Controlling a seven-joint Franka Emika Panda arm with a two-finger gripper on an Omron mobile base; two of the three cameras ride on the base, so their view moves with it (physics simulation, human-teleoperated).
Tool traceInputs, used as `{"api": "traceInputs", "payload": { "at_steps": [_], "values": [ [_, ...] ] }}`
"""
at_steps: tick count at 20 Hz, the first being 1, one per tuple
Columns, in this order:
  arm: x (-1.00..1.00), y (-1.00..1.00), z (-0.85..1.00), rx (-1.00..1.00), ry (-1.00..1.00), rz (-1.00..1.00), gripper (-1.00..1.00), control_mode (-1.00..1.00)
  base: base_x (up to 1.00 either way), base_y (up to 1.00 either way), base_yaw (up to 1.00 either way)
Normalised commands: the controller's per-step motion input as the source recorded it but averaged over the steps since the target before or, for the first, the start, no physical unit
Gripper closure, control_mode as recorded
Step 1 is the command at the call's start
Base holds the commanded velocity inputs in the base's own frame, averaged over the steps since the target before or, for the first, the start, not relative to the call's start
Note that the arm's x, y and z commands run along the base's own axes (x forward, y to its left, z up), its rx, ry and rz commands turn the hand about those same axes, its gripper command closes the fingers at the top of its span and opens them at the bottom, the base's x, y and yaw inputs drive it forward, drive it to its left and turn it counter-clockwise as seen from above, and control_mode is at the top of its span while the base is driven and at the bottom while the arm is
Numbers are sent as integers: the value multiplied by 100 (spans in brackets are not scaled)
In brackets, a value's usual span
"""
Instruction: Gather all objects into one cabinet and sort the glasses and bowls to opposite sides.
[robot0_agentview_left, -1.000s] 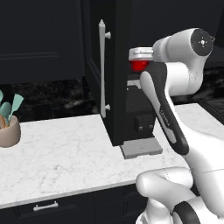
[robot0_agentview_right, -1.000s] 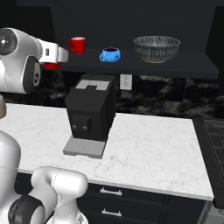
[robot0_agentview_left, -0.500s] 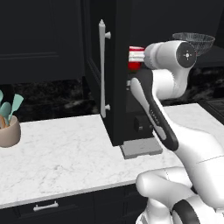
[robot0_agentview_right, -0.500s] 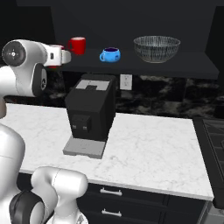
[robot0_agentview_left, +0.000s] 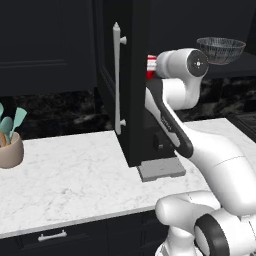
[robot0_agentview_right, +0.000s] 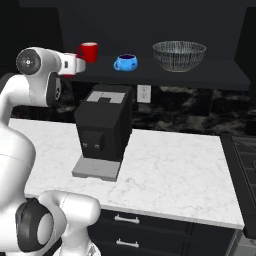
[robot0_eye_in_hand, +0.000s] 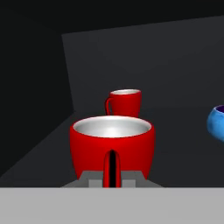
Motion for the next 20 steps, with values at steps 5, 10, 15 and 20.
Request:
{"api": "traceInputs", "payload": {
  "at_steps": [5,10,15,20],
  "values": [
    [2,11,-11,0,0,0,100,-100,0,0,0],
    [14,2,0,0,-16,0,100,-100,0,0,0],
    [28,0,6,0,-19,0,100,-100,0,0,0],
    [33,0,-1,0,0,0,100,-100,0,0,0]
  ]
}}
